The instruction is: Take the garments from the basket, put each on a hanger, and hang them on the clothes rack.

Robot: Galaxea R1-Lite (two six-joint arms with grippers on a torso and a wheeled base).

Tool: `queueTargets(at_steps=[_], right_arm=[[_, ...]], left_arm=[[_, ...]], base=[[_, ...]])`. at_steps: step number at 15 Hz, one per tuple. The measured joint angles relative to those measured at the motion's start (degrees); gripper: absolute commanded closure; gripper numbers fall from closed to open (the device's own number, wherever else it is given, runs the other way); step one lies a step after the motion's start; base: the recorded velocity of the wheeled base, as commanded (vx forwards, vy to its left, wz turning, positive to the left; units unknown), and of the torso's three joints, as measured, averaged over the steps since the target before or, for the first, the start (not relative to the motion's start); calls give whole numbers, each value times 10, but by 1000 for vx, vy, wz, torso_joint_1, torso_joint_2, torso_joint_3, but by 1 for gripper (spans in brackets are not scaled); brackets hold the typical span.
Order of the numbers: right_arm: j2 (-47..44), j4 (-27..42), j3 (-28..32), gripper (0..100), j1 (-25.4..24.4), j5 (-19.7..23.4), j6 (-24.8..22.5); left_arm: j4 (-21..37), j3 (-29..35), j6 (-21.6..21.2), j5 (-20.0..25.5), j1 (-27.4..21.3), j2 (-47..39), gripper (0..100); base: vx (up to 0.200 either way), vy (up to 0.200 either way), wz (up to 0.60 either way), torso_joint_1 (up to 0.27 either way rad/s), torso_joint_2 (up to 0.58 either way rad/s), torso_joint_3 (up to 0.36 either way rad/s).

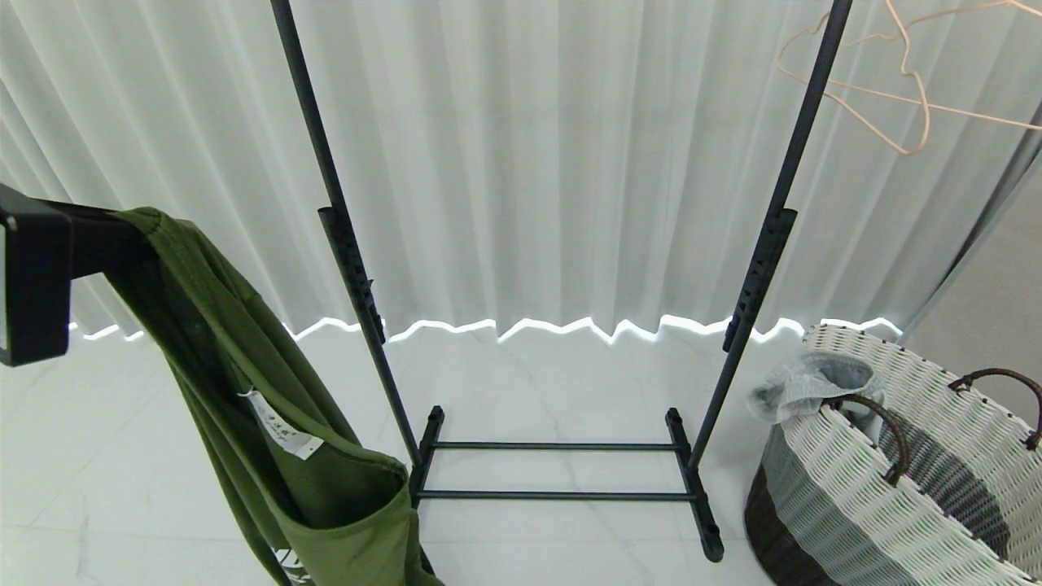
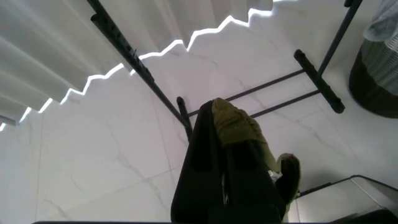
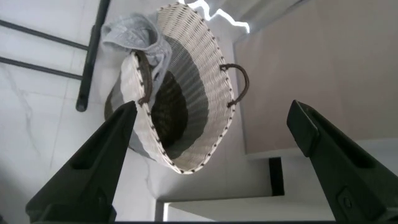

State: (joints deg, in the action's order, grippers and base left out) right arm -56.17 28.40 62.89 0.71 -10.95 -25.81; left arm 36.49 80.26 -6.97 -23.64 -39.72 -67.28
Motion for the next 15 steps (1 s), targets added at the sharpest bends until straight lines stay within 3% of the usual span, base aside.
queueTargets(at_steps=[8, 15], right_arm=[[3, -33, 2, 0, 24, 7, 65], [-2, -39, 1, 0, 23, 28, 79]], left_arm=[[0, -18, -1, 1, -1, 12, 100], [-1, -43, -31, 1, -2, 39, 100]], base=[[0, 0, 0, 0, 0, 0], [0, 0, 0, 69, -346, -290]])
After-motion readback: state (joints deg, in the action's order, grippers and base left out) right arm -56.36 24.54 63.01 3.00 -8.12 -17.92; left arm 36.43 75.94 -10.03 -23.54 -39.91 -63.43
